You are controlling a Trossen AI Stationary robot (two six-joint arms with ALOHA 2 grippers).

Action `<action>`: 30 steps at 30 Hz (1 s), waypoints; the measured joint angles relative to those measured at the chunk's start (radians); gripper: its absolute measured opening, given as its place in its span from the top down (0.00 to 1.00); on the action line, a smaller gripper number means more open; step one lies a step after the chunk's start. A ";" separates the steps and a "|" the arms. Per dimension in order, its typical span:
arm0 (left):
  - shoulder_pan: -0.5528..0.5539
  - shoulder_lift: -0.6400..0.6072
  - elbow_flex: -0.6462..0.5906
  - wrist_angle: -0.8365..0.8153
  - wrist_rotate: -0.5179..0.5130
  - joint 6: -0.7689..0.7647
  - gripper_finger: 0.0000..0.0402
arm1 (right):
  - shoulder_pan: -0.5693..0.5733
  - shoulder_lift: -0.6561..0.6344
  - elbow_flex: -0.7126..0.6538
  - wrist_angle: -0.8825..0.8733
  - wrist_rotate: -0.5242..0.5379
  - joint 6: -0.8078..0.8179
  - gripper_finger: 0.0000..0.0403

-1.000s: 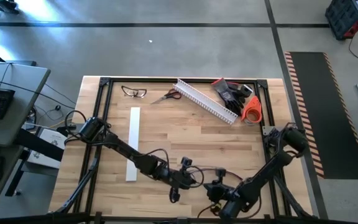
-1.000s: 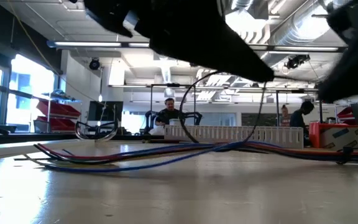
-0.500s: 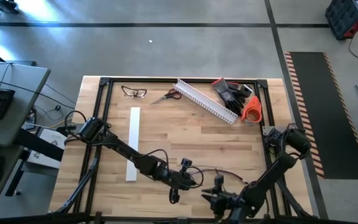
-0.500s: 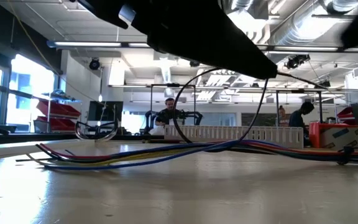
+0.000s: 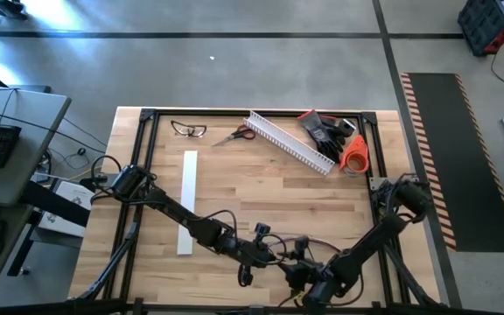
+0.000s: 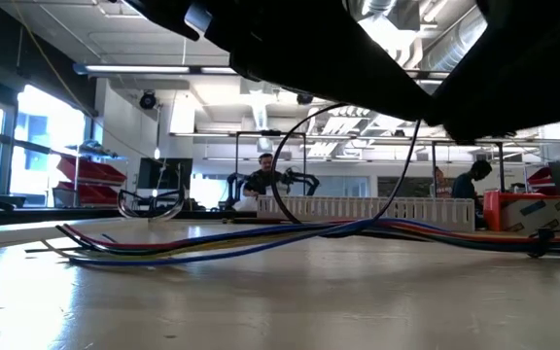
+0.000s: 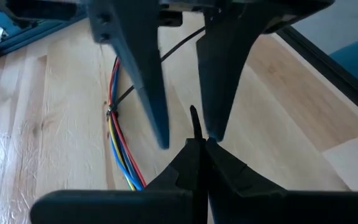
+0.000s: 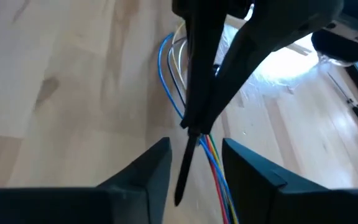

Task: Ziptie cables
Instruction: Wrap the black zip tie on the cable wires

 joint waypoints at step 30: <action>0.000 0.000 0.000 0.006 0.001 -0.009 1.00 | 0.027 0.035 0.000 0.035 0.031 0.016 0.82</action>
